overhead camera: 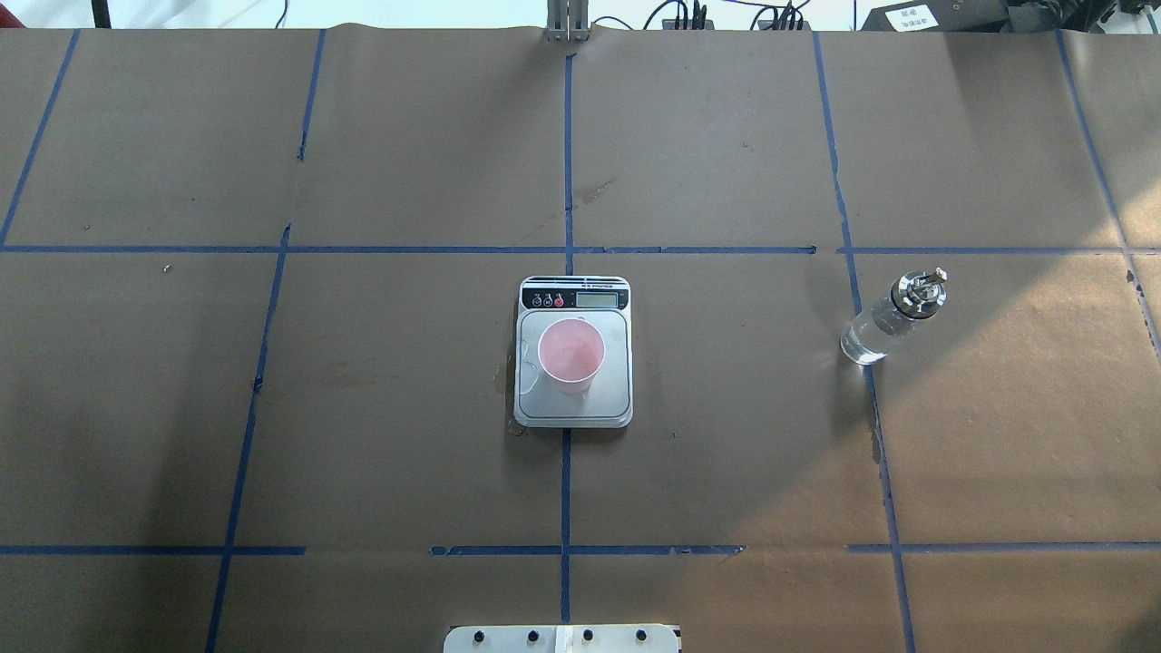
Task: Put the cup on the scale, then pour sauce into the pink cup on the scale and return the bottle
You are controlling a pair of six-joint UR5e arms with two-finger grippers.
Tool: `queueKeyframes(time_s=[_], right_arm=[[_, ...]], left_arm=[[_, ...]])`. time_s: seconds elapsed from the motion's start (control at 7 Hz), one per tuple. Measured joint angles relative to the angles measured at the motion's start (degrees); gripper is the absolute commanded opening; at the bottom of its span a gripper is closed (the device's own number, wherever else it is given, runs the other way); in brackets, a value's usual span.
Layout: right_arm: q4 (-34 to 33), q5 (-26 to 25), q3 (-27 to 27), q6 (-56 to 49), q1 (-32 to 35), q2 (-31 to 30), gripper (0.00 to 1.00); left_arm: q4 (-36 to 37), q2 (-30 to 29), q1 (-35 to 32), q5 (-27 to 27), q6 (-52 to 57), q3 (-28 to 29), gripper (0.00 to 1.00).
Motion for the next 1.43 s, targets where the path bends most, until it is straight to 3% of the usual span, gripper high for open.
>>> queueKeyframes(time_s=[0.86,1.14,1.43], right_arm=[[0.69,10.54,-5.27,6.02,3.04,0.08,1.0],[0.79,10.97,-5.27,9.1,3.41,0.15,1.0],[1.74,10.62,-5.29,9.66,3.53,0.17,1.0]], left_arm=[[11.57,-2.4,-3.49,-0.23,0.95,3.0,1.0],[16.61,-4.74,-5.23,-1.88,-0.5,2.82,1.0],[15.55,-4.85,-5.55,-3.86,-4.06,3.0,1.0]])
